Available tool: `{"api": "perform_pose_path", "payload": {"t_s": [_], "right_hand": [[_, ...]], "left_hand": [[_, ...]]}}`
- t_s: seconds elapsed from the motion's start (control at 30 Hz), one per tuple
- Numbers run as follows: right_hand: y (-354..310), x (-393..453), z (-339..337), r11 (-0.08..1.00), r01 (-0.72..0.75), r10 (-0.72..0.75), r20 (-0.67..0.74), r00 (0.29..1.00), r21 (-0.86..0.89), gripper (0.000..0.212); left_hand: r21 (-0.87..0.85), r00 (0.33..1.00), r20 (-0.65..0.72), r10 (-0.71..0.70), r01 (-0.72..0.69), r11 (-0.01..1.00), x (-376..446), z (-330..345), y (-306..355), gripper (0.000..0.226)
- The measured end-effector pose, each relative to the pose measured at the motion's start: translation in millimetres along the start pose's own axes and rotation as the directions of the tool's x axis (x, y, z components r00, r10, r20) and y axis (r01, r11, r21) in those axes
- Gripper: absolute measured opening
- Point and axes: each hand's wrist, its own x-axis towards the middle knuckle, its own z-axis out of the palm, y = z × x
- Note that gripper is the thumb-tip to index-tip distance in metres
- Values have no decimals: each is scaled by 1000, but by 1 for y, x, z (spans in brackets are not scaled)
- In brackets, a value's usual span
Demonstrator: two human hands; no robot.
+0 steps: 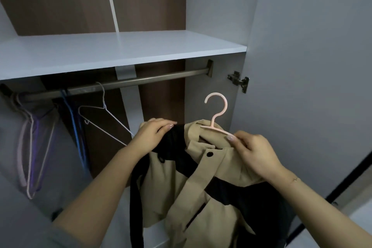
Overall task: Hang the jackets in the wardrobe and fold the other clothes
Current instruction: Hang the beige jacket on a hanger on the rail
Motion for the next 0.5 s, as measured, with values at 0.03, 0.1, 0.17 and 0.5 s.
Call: {"api": "perform_pose_path", "payload": {"t_s": [0.03, 0.1, 0.17, 0.5], "right_hand": [[1, 5, 4, 999, -51, 51, -7, 999, 12, 36], [6, 18, 13, 986, -158, 158, -6, 987, 43, 41], [15, 39, 22, 970, -237, 238, 2, 971, 61, 43], [61, 206, 82, 943, -330, 331, -31, 943, 49, 38]], "left_hand": [[-2, 999, -6, -43, 43, 999, 8, 3, 4, 28], [-121, 993, -45, -108, 102, 987, 21, 10, 14, 30], [-275, 986, -55, -159, 138, 951, 31, 18, 22, 29], [-583, 923, -71, -379, 270, 766, 92, 46, -4, 26]]}}
